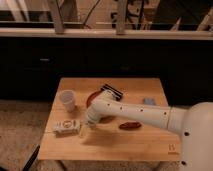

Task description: Place the bottle in the ceramic bowl

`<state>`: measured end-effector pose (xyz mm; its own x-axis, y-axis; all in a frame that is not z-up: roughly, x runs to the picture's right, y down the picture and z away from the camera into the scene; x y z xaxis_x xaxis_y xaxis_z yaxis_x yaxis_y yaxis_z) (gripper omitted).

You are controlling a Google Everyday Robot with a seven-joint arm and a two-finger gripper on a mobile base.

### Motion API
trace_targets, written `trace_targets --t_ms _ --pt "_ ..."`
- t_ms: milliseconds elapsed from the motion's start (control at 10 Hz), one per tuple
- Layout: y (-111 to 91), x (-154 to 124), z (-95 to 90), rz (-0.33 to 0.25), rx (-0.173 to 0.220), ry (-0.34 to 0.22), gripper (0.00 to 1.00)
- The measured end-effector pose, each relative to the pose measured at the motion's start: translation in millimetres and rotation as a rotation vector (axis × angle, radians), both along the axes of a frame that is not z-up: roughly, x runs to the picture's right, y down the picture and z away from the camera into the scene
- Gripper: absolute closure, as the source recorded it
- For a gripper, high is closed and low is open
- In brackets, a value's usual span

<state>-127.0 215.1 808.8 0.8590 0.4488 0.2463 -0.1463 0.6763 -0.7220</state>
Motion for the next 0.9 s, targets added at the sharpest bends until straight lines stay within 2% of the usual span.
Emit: trace_targets --t_ms 100,200,300,500,600,900 --pt "0 0 -0.4 -0.002 -0.002 0.001 0.41" --pt "3 -8 2.9 -0.010 -0.002 -0.003 0.41" --pt "8 -14 6.6 -0.015 -0.007 -0.006 0.37" --pt "13 -20 10.2 -0.022 -0.016 -0.009 0.21" --pt "14 -20 10.3 -0.023 -0.021 -0.007 0.20" --pt "13 -12 9.0 -0.022 -0.029 0.002 0.31"
